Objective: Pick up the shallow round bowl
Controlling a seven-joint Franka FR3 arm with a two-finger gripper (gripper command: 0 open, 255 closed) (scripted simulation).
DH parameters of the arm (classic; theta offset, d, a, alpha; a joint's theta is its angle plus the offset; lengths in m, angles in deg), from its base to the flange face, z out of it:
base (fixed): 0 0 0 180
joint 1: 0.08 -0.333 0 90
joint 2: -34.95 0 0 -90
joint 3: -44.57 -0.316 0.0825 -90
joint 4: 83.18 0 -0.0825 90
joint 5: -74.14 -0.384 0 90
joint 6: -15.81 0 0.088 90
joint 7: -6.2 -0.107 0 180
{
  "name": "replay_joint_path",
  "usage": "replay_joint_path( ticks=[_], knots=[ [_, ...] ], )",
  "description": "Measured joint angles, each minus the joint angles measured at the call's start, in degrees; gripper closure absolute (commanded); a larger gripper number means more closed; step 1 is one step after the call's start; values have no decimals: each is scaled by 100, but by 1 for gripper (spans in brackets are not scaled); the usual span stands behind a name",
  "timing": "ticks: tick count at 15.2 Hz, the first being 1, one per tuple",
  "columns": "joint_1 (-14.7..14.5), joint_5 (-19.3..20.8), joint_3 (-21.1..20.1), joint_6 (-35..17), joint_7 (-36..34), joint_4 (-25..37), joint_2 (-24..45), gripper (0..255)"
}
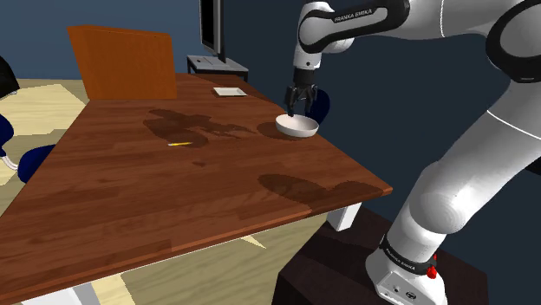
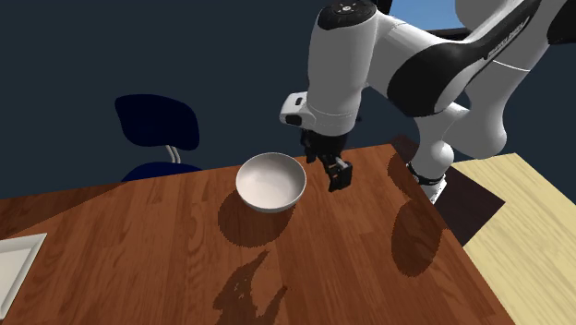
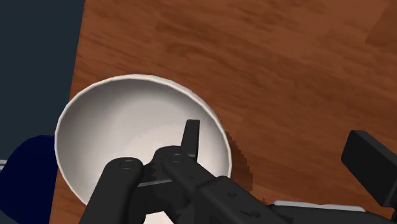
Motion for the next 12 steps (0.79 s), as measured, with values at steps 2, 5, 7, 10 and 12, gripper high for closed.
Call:
replay_joint_path(
  ticks=[2, 5, 7, 10, 12],
  knots=[
    [27, 42, 45, -103, 88, 306, 420, 0],
    [31, 77, 58, -215, 131, 858, 1106, 0],
    [34, 86, 62, -245, 151, 1155, 1440, 0],
    [28, 93, 56, -459, 129, 1040, 1544, 0],
    [35, 93, 62, -610, 134, 929, 1583, 0]
  ],
)
